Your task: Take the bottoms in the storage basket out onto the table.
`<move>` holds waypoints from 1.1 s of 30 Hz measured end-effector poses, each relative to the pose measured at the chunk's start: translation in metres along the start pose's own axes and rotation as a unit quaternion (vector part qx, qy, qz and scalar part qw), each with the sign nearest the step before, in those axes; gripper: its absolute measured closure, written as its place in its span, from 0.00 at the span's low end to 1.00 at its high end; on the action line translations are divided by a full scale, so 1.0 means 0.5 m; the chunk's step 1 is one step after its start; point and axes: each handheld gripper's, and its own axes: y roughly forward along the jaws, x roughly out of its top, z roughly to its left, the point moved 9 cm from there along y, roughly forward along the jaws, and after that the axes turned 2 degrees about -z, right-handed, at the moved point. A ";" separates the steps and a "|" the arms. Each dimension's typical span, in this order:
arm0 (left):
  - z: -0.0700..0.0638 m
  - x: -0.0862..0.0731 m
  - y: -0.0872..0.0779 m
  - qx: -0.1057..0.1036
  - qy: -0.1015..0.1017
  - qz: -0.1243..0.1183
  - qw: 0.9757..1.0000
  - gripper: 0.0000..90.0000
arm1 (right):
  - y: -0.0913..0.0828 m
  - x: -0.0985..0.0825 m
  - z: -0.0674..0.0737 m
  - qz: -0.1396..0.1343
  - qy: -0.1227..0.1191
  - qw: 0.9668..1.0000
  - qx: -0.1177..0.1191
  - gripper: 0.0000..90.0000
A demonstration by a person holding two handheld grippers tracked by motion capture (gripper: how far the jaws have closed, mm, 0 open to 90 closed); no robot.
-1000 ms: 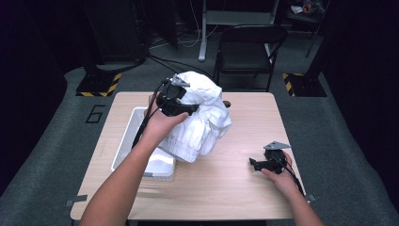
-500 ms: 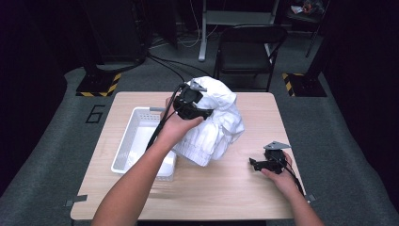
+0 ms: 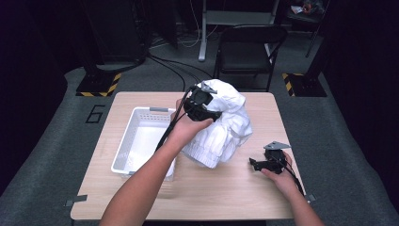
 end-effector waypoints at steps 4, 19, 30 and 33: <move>-0.013 0.003 0.010 -0.006 0.002 0.002 1.000 0.61 | 0.000 0.000 -0.001 0.000 -0.001 1.000 -0.001 0.13; -0.047 0.008 0.043 -0.015 0.011 0.009 1.000 0.61 | 0.001 0.001 -0.001 -0.002 -0.002 1.000 -0.001 0.13; -0.056 0.009 0.068 -0.016 0.004 0.011 1.000 0.61 | 0.001 0.001 -0.001 -0.002 -0.002 1.000 0.000 0.13; -0.061 0.003 0.076 -0.023 -0.002 0.013 1.000 0.61 | 0.001 0.001 -0.001 -0.002 -0.003 1.000 -0.001 0.13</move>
